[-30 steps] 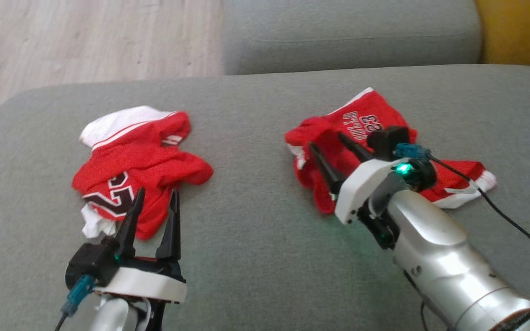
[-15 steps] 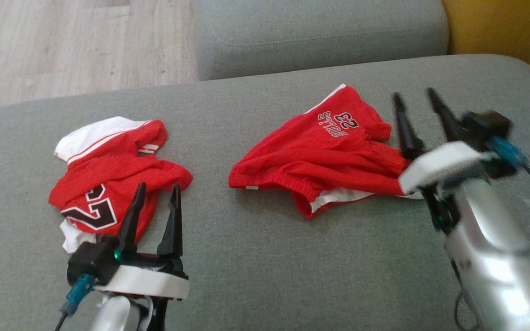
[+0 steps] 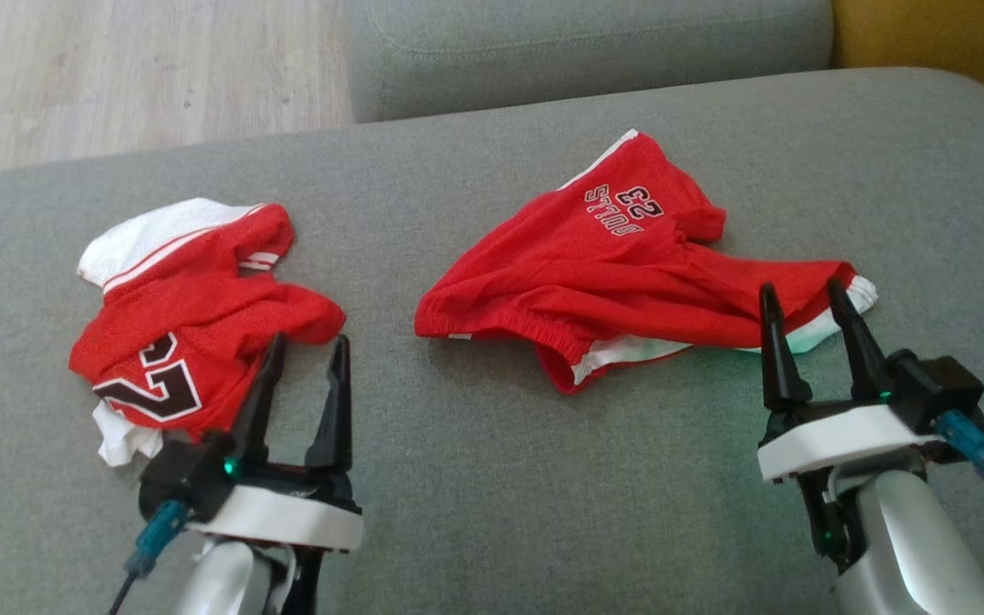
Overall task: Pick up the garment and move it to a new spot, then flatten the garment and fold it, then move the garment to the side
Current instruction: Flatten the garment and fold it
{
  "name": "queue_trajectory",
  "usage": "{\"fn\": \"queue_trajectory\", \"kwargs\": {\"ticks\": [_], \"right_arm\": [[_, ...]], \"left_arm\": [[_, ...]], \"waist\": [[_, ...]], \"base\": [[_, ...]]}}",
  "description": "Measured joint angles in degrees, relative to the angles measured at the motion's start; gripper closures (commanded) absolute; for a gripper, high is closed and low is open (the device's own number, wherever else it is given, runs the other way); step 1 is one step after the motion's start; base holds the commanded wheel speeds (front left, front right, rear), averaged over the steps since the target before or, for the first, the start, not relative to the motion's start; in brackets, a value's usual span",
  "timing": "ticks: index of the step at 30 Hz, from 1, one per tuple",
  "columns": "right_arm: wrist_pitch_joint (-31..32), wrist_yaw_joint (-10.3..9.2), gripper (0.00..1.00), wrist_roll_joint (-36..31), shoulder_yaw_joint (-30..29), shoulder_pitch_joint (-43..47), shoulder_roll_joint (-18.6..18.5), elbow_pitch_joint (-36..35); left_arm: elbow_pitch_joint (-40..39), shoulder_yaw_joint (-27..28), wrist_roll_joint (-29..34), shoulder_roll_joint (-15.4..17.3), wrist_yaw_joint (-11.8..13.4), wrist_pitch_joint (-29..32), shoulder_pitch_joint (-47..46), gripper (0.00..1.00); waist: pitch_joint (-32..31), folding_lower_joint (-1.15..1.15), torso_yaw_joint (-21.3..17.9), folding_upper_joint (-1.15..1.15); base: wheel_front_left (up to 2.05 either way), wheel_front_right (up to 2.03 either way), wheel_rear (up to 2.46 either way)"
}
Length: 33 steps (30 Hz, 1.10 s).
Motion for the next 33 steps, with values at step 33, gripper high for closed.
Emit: {"fn": "queue_trajectory", "kwargs": {"ticks": [33], "right_arm": [[0.0, 0.00, 0.00, 2.4, -1.0, -3.7, 0.2, -3.1]], "left_arm": [[14.0, -27.8, -12.3, -1.2, -1.1, 12.8, -19.1, 0.00]], "waist": [[10.4, 0.00, -9.5, 0.00]], "base": [[0.00, 0.00, 0.00]]}}
